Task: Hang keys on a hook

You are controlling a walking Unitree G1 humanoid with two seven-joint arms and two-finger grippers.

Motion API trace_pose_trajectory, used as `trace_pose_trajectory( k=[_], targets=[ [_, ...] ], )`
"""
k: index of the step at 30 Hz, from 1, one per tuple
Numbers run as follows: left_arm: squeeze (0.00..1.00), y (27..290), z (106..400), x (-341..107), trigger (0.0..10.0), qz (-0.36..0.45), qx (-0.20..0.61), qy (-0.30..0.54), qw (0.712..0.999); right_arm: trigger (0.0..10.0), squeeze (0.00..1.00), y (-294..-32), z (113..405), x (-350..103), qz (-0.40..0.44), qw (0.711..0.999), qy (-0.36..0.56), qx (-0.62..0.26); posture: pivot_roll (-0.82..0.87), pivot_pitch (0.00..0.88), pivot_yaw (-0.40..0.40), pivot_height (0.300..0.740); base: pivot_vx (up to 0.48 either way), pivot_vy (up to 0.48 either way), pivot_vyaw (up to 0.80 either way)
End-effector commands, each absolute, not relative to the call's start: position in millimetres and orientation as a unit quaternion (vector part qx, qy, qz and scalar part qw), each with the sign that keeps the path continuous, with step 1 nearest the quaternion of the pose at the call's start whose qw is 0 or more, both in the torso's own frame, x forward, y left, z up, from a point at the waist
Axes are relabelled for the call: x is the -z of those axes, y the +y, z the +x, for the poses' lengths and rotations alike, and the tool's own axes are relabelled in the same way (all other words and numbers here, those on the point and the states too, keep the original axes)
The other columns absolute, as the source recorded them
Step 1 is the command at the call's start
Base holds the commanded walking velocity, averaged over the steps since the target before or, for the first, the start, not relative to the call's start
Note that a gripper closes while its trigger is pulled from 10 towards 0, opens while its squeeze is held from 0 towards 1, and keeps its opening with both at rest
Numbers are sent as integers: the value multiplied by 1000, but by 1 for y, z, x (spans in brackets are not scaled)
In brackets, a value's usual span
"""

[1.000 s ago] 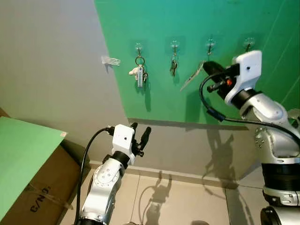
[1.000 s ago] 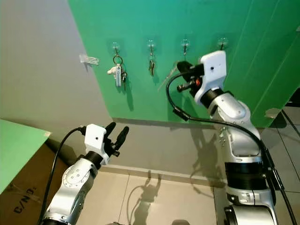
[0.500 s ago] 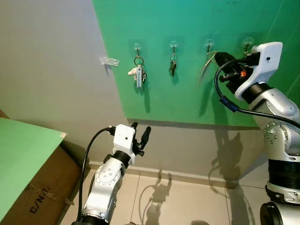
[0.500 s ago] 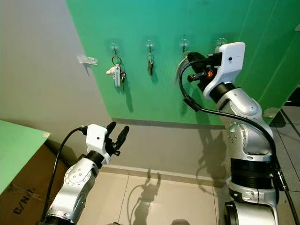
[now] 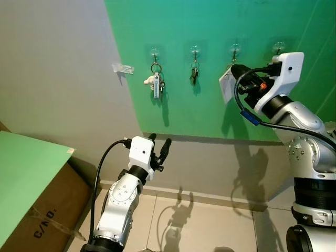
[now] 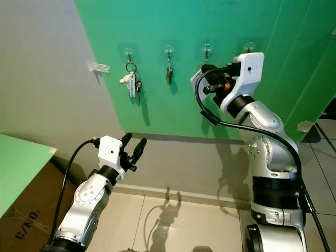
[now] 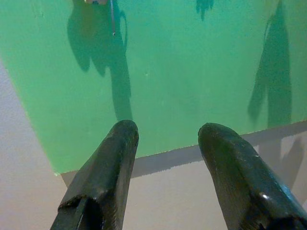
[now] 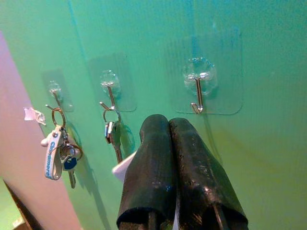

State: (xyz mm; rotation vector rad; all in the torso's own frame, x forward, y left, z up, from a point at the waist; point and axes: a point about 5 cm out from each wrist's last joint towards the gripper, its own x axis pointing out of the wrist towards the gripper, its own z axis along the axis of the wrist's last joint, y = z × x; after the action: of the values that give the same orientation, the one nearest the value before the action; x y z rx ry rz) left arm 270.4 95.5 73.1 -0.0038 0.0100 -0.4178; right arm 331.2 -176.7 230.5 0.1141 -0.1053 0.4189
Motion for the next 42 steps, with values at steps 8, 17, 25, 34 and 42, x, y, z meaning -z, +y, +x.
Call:
trace_pose_trajectory(
  k=[8, 17, 25, 34, 42],
  targets=[
    [0, 95, 273, -73, 10000, 12, 214, 2, 977, 0, 0, -170, 340, -239, 49, 976, -71, -198, -251, 0, 128, 740, 0, 0, 0],
    [0, 96, 275, -74, 10000, 13, 213, 2, 977, 0, 0, -170, 345, -242, 53, 978, -78, -189, -253, 0, 126, 740, 0, 0, 0],
    [0, 96, 275, -73, 10000, 11, 211, 4, 977, 0, 0, -170, 347, -242, 54, 979, -77, -183, -251, 0, 125, 740, 0, 0, 0],
    [0, 99, 277, -73, 10000, 9, 205, 7, 979, 0, 0, -173, 351, -239, 86, 980, -68, -168, -250, 0, 124, 740, 0, 0, 0],
    [0, 100, 278, -73, 10000, 10, 203, 7, 979, 0, 0, -175, 354, -240, 99, 980, -68, -159, -249, 0, 124, 740, 0, 0, 0]
  ],
)
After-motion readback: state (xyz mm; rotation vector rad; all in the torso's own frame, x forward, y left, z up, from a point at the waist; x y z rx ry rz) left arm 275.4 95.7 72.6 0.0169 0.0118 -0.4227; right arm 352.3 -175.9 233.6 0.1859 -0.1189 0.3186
